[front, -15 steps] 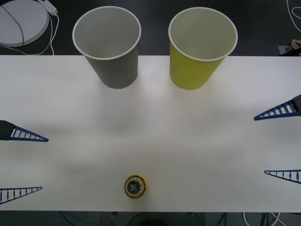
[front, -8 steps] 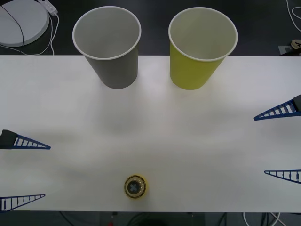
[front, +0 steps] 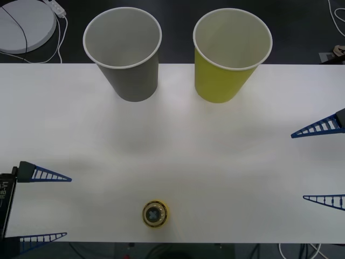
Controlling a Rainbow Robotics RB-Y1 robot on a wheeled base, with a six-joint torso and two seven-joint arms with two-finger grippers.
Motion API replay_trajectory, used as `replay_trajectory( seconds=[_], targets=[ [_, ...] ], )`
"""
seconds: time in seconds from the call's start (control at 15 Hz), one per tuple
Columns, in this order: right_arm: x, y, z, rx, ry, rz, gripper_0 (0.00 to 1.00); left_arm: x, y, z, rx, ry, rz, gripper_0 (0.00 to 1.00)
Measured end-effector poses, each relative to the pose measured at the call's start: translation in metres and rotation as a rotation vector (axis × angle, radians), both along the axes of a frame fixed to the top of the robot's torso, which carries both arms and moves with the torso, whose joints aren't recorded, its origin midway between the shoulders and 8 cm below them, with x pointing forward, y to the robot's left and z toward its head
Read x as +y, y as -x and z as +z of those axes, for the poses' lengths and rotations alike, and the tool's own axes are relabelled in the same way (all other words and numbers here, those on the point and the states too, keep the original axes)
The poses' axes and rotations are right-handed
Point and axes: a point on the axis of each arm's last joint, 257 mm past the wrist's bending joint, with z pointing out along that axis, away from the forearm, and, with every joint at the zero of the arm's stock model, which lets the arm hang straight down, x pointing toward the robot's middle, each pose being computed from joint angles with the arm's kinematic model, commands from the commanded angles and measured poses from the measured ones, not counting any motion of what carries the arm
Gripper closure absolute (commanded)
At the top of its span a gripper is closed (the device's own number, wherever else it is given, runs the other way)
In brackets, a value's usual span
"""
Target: Put the can into the green bin and the plastic bottle into the gray bin
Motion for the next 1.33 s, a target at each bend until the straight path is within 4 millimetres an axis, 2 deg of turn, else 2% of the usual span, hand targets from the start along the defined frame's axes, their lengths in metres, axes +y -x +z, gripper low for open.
replay_trajectory(
  seconds=[0.33,1.0,1.33],
  targets=[
    [0.0,0.0,0.0,0.0,0.0,0.0,0.0,-0.016,0.0,-0.02,-0.026,0.015,0.009,0.0],
    [0.0,0.0,0.0,0.0,0.0,0.0,0.0,-0.05,0.017,-0.061,0.003,0.049,0.001,0.0],
    [0.0,0.0,0.0,0.0,0.0,0.0,0.0,-0.065,0.011,-0.073,-0.034,0.053,0.021,0.0]
  ],
)
